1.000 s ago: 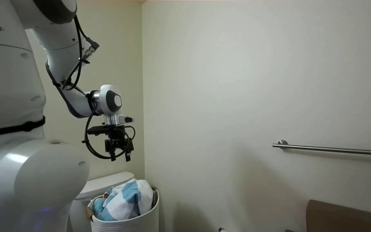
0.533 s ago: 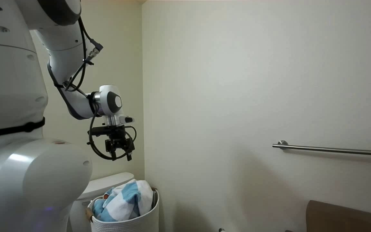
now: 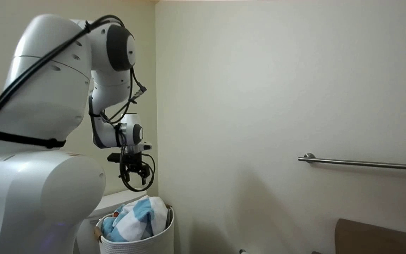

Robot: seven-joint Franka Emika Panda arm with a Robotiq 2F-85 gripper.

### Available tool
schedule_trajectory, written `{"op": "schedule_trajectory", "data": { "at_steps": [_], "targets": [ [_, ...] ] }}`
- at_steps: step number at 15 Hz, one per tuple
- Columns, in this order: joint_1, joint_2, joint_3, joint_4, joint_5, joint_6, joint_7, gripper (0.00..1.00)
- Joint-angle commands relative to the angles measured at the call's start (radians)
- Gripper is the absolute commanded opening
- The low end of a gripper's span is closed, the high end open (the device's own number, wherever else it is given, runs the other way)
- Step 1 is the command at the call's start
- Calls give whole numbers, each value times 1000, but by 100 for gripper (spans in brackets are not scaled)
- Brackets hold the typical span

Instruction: Pick up the cloth and put it on the sofa

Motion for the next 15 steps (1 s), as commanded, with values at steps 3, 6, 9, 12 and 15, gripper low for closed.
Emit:
{"op": "schedule_trajectory", "data": {
  "at_steps": [3, 6, 9, 12, 15],
  "targets": [
    [261, 289, -209, 326, -154, -104, 88, 100],
    [396, 412, -318, 503, -233, -204, 179, 100],
    [479, 507, -388, 633, -253, -314, 205, 100],
    [517, 585, -424, 726, -235, -389, 203, 100],
    [506, 649, -414, 773, -196, -385, 169, 100]
  ]
}}
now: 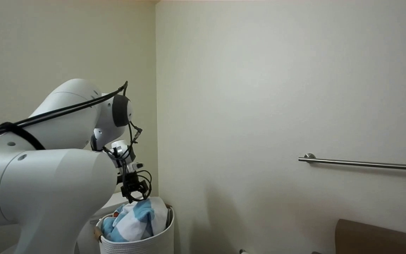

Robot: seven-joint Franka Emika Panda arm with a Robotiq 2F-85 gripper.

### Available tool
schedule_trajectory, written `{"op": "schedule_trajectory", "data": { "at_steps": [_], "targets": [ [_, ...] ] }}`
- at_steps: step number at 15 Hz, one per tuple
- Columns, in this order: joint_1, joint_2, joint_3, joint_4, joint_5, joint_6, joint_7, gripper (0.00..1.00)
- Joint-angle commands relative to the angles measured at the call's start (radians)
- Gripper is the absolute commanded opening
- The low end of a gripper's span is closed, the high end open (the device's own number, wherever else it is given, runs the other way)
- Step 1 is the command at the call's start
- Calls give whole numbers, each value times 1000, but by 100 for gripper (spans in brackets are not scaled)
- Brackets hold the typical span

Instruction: Pick up the cloth and put it on the sofa

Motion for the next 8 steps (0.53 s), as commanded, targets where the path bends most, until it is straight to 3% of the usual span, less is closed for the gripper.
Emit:
{"op": "schedule_trajectory", "data": {
  "at_steps": [1, 8],
  "targets": [
    [-7, 80, 6, 65, 38, 0, -8, 100],
    [-68, 102, 32, -29, 140, 214, 19, 100]
  ]
}}
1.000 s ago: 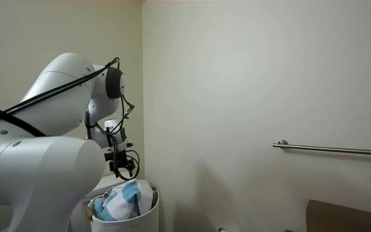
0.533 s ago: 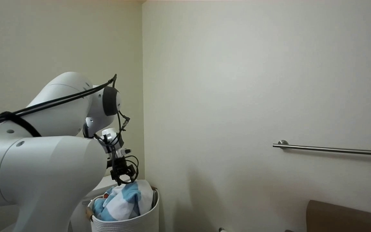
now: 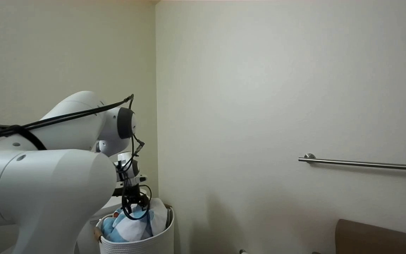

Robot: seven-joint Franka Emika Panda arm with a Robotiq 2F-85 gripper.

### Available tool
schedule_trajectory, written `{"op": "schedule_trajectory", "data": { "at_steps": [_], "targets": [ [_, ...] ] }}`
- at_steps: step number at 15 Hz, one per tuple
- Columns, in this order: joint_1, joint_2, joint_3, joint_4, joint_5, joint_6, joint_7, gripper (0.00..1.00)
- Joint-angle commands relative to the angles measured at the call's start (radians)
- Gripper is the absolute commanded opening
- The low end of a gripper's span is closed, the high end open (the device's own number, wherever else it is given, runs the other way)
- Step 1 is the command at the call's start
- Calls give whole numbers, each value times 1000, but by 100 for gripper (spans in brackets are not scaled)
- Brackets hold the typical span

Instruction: Pick up the cloth and put it on the sofa

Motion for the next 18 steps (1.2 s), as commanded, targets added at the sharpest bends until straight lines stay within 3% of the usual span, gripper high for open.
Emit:
{"op": "schedule_trajectory", "data": {
  "at_steps": [1, 4, 5, 6, 15, 18],
  "targets": [
    [-31, -23, 15, -67, 31, 66, 8, 100],
    [-20, -2, 12, -45, 54, 22, -36, 100],
    [-17, 4, 17, -40, 52, 12, -47, 75],
    [-16, 6, 25, -39, 52, 13, -61, 74],
    [-53, -14, 99, -72, 120, 45, -204, 16],
    [-69, -28, 112, -89, 155, 36, -240, 8]
  ]
}}
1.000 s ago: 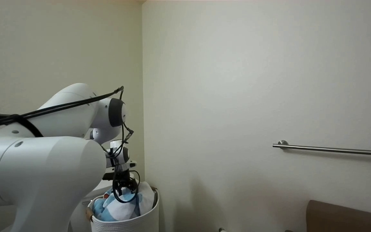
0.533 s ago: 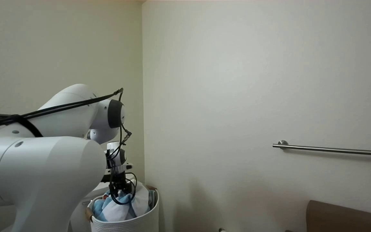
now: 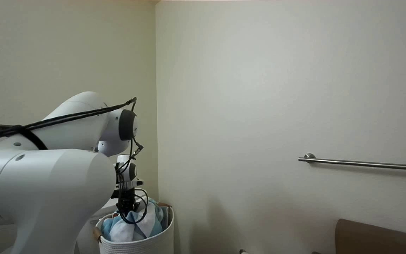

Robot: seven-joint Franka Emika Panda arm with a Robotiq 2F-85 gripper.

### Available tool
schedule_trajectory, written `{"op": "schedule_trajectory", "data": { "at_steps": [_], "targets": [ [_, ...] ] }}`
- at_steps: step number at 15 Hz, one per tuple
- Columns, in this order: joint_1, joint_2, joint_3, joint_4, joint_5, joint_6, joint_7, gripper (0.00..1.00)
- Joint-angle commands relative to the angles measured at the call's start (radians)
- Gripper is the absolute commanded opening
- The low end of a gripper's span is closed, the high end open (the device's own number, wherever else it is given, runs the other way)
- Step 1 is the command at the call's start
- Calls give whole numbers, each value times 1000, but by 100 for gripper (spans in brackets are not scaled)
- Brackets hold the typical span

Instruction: Pick up the cloth and put it on the sofa

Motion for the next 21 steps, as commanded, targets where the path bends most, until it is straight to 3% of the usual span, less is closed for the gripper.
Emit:
{"op": "schedule_trajectory", "data": {
  "at_steps": [1, 10, 14, 21],
  "targets": [
    [-40, -39, 38, -67, 65, 8, -82, 6],
    [-129, -65, 114, -50, 133, -35, -215, 8],
    [-140, -132, 110, 18, 114, -167, -236, 8],
    [-119, -210, 73, 258, 68, -481, -209, 8]
  ]
}}
